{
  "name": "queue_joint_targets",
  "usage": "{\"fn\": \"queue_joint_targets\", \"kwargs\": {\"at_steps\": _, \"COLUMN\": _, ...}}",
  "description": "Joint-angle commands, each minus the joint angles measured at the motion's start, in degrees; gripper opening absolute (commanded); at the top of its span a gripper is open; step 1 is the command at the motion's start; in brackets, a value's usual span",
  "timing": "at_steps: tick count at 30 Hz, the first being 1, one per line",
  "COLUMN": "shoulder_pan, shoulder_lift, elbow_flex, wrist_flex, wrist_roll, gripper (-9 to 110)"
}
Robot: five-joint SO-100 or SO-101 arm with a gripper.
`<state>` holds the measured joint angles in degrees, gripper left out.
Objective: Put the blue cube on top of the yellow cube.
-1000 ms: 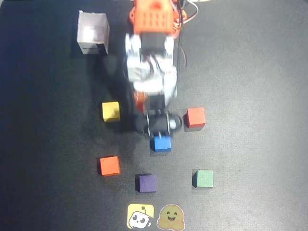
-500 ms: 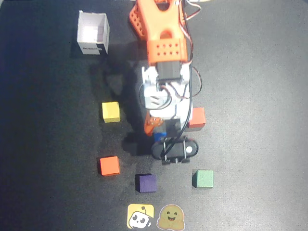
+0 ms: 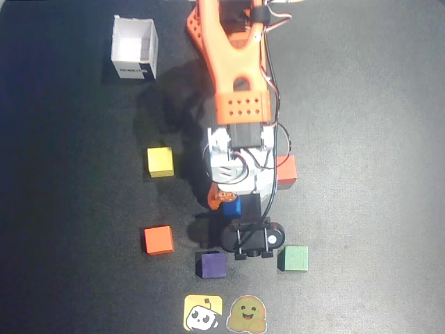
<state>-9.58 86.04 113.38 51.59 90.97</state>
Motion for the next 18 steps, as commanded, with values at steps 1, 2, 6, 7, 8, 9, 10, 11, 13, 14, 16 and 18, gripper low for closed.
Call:
{"fn": "queue_joint_targets", "kwargs": {"at_steps": 1, "shoulder_pan": 0.1, "shoulder_lift": -0.4, "elbow_flex": -2.5, "wrist_flex": -1.5, "wrist_roll": 0.4, "gripper": 23}}
{"fn": "queue_joint_targets", "kwargs": {"at_steps": 2, "shoulder_pan": 0.1, "shoulder_lift": -0.5, "elbow_flex": -2.5, "wrist_flex": -1.8, "wrist_roll": 0.6, "gripper": 22}}
{"fn": "queue_joint_targets", "kwargs": {"at_steps": 6, "shoulder_pan": 0.4, "shoulder_lift": -0.8, "elbow_flex": -2.1, "wrist_flex": -2.4, "wrist_roll": 0.6, "gripper": 15}}
{"fn": "queue_joint_targets", "kwargs": {"at_steps": 7, "shoulder_pan": 0.5, "shoulder_lift": -0.8, "elbow_flex": -2.1, "wrist_flex": -2.4, "wrist_roll": 0.6, "gripper": 13}}
{"fn": "queue_joint_targets", "kwargs": {"at_steps": 8, "shoulder_pan": 0.7, "shoulder_lift": -0.8, "elbow_flex": -2.1, "wrist_flex": -2.4, "wrist_roll": 0.6, "gripper": 9}}
{"fn": "queue_joint_targets", "kwargs": {"at_steps": 9, "shoulder_pan": 0.8, "shoulder_lift": -0.9, "elbow_flex": -2.1, "wrist_flex": -2.5, "wrist_roll": 0.6, "gripper": 6}}
{"fn": "queue_joint_targets", "kwargs": {"at_steps": 10, "shoulder_pan": 1.0, "shoulder_lift": -1.0, "elbow_flex": -2.1, "wrist_flex": -2.5, "wrist_roll": 0.6, "gripper": 3}}
{"fn": "queue_joint_targets", "kwargs": {"at_steps": 11, "shoulder_pan": 1.0, "shoulder_lift": -1.0, "elbow_flex": -2.1, "wrist_flex": -2.5, "wrist_roll": 0.6, "gripper": 2}}
{"fn": "queue_joint_targets", "kwargs": {"at_steps": 13, "shoulder_pan": 1.1, "shoulder_lift": -1.0, "elbow_flex": -2.1, "wrist_flex": -2.5, "wrist_roll": 0.6, "gripper": 0}}
{"fn": "queue_joint_targets", "kwargs": {"at_steps": 14, "shoulder_pan": 1.1, "shoulder_lift": -1.0, "elbow_flex": -2.1, "wrist_flex": -2.5, "wrist_roll": 0.6, "gripper": 0}}
{"fn": "queue_joint_targets", "kwargs": {"at_steps": 16, "shoulder_pan": 1.3, "shoulder_lift": -0.4, "elbow_flex": -2.1, "wrist_flex": -2.3, "wrist_roll": 0.6, "gripper": 1}}
{"fn": "queue_joint_targets", "kwargs": {"at_steps": 18, "shoulder_pan": 1.8, "shoulder_lift": 0.7, "elbow_flex": -2.1, "wrist_flex": -1.9, "wrist_roll": -0.5, "gripper": 1}}
